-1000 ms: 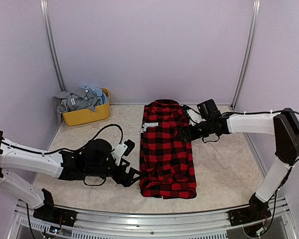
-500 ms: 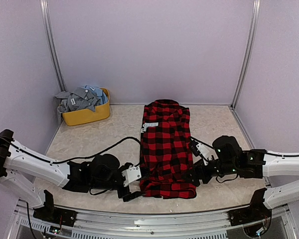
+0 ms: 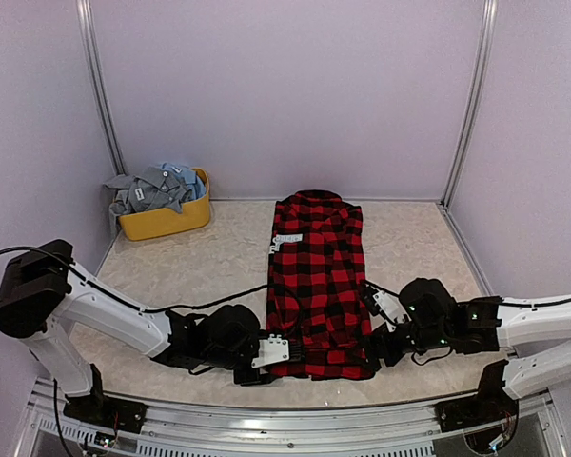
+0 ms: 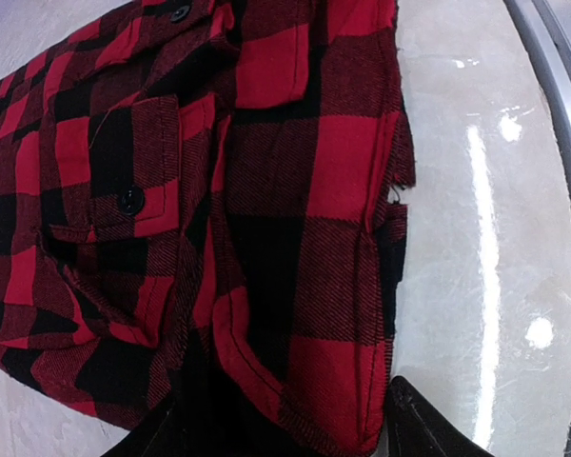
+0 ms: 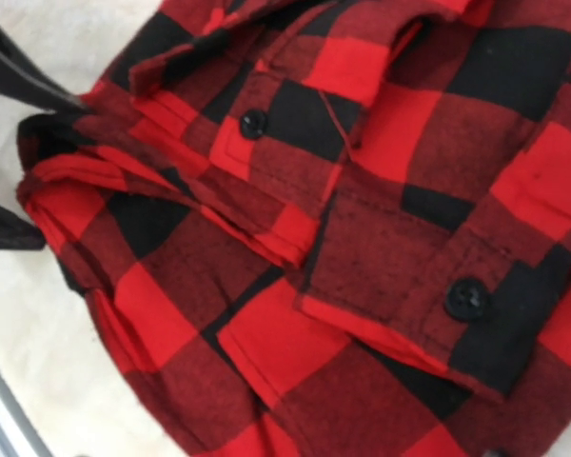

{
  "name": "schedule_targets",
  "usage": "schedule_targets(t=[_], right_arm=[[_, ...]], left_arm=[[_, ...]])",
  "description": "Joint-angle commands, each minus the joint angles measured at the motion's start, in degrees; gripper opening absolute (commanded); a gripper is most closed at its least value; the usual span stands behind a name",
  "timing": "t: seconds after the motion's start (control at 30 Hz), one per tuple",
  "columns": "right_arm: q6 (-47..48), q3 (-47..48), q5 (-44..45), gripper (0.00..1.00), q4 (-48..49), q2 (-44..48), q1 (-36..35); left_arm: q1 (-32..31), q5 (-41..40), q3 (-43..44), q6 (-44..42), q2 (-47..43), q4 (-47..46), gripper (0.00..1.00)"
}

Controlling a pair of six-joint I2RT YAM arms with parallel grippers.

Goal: Fold and stack the long sleeve shirts
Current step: Pick up the rectangle-folded shirt from the center of the board.

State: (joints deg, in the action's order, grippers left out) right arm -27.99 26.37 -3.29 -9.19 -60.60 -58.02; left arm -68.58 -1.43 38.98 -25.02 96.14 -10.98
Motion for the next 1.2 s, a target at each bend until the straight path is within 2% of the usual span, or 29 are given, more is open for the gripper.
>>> schedule_targets(t=[0.0, 0.37, 0.5, 0.53, 0.67, 0.83, 1.17], right_arm=[[-1.0, -0.7, 0.8, 0.85, -1.3, -0.3, -0.6], [0.0, 0.8, -3.1, 0.85, -3.9, -2.1, -0.7], [-0.2, 0.7, -3.9, 0.84, -4.4, -1.4, -0.8], [-0.3, 0.4, -4.2, 0.84, -4.2, -0.7, -0.9], [-0.6, -1.2, -4.5, 0.83, -2.7, 2.8, -1.7], [0.2, -1.5, -0.8, 0.83, -2.8, 4.3, -4.0], [-0.7, -0.3, 4.8, 0.84, -1.4, -2.5, -12.6]], left_arm=[[0.1, 2.9, 0.5, -1.3, 0.7, 1.9, 0.59], [-1.0, 6.4, 2.2, 0.1, 4.5, 6.5, 0.29], [-1.1, 6.6, 2.2, 1.2, 5.0, 7.7, 0.03], [-1.2, 6.8, 1.9, 1.5, 4.5, 7.6, 0.00], [-1.2, 8.8, 1.1, 3.0, 2.3, 7.1, 0.00], [-1.0, 13.1, 2.0, 6.6, 0.6, 8.8, 0.00], [-0.1, 19.8, -0.1, 14.6, -2.9, 8.5, 0.00]])
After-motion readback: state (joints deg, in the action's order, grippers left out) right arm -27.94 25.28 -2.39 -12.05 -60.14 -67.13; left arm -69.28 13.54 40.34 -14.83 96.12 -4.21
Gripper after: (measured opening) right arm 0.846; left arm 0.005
